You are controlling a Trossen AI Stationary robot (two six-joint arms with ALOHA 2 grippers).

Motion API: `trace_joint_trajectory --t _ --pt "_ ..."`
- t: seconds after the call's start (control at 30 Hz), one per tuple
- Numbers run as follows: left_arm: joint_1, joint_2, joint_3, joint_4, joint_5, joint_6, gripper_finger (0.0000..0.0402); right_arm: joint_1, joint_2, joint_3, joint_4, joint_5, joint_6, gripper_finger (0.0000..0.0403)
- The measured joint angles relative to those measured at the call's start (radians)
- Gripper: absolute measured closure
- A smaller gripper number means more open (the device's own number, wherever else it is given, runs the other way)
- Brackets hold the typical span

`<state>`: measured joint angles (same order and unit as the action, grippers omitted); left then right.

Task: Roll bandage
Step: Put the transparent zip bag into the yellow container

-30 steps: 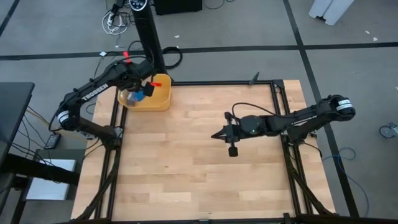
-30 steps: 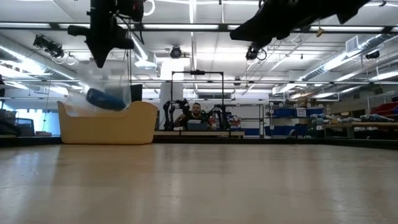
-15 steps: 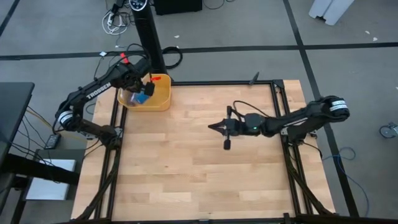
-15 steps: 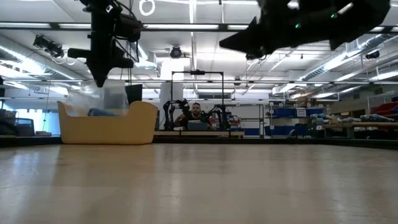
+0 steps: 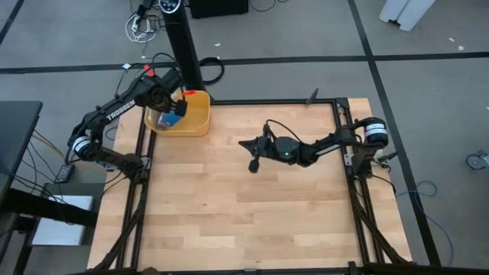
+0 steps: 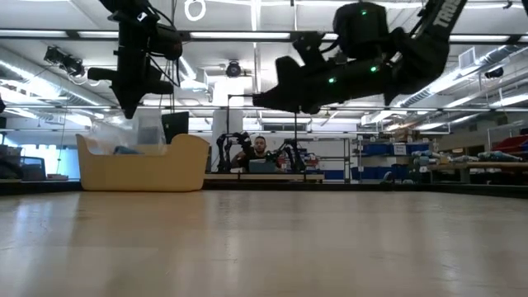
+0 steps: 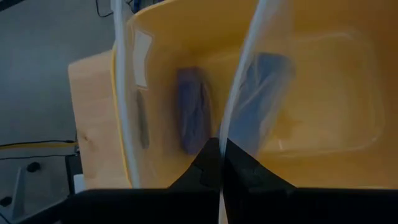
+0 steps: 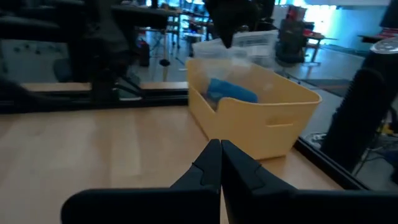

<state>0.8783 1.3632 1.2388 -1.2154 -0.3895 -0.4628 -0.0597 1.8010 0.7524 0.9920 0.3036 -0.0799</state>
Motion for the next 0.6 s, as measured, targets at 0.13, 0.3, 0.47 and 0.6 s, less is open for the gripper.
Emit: trace_joint_trajectory --t 0.13,0.3,0.47,0.6 --pt "0.014 0.000 0.000 0.000 0.001 0.001 0.0399 -0.011 0.036 0.033 0.004 0.004 0.002 0.0403" --pt "0.036 0.000 0.000 -0.007 0.000 -0.005 0.0399 -0.008 0.046 0.034 0.008 -0.002 0.002 0.0403" --pt "0.062 0.000 0.000 -0.007 0.002 -0.038 0.0399 -0.011 0.046 0.034 0.010 -0.010 0.000 0.0403" --pt "0.064 -0.001 -0.028 0.025 0.012 -0.050 0.0399 -0.019 0.046 0.034 0.010 -0.026 0.000 0.0403"
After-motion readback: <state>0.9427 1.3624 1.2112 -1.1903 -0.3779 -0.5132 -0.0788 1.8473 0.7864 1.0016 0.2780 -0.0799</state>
